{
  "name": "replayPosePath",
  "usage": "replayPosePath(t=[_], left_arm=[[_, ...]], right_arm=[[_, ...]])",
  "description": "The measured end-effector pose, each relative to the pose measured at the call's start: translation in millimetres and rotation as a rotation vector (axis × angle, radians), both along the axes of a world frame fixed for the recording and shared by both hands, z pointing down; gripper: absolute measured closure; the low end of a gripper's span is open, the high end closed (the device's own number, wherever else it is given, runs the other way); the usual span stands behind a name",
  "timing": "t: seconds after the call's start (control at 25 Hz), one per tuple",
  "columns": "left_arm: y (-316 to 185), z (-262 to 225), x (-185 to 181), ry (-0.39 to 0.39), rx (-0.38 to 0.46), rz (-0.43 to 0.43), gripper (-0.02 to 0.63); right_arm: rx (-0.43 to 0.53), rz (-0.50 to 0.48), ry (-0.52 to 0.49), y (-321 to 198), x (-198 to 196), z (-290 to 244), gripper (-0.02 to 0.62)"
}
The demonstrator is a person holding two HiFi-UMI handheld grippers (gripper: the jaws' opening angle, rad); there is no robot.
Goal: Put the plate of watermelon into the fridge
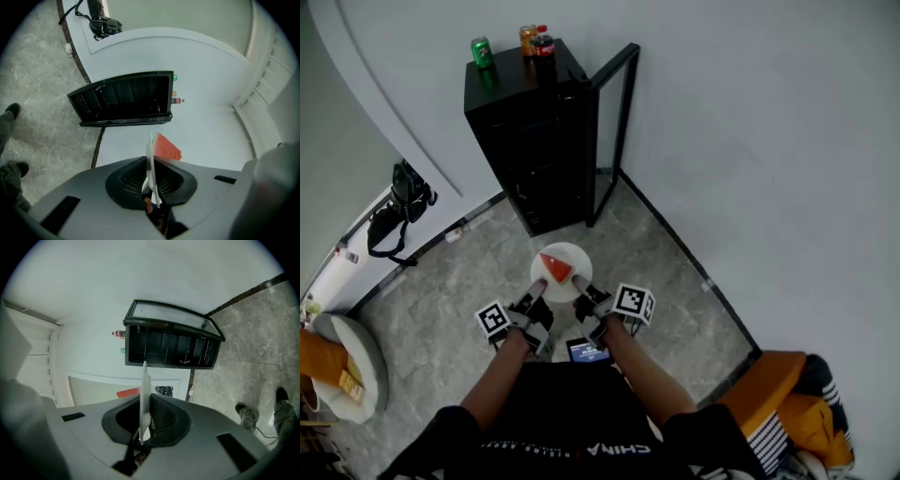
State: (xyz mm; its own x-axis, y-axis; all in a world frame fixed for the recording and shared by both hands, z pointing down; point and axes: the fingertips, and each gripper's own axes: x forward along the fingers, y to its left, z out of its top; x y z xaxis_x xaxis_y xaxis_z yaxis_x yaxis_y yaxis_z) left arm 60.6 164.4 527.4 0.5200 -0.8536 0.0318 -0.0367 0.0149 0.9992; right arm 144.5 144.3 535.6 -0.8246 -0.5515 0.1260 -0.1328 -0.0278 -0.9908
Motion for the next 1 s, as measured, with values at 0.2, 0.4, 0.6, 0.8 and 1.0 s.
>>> replayPosePath(t=[0.2,0.4,0.6,0.8,1.0], left_arm=[[-18.8,3.9,-10.0,0.003,-0.003,0.016,0.565],[-54.3,2.5,-32.1,0.017,0.000,0.050,0.565],[-97.5,-7.1,-58.5,0.028,0.024,0.101,0.565],[-133.1,-15.3,-91.0,0.024,0.043,0.138,0.565],[-153.1,-18.0,-116.2,0.020,0.051,0.180,0.566]], right_arm=[[-0.019,0.018,-0.010,-15.9,-10.1,7.4,0.565],[-0.007,0.048,-0.002,-48.7,-32.6,5.0,0.565],[0.012,0.095,-0.002,-87.6,-59.1,-2.4,0.565],[0.033,0.126,0.015,-119.9,-89.6,-10.7,0.565],[0.037,0.158,0.021,-137.2,-115.8,-13.8,0.565]])
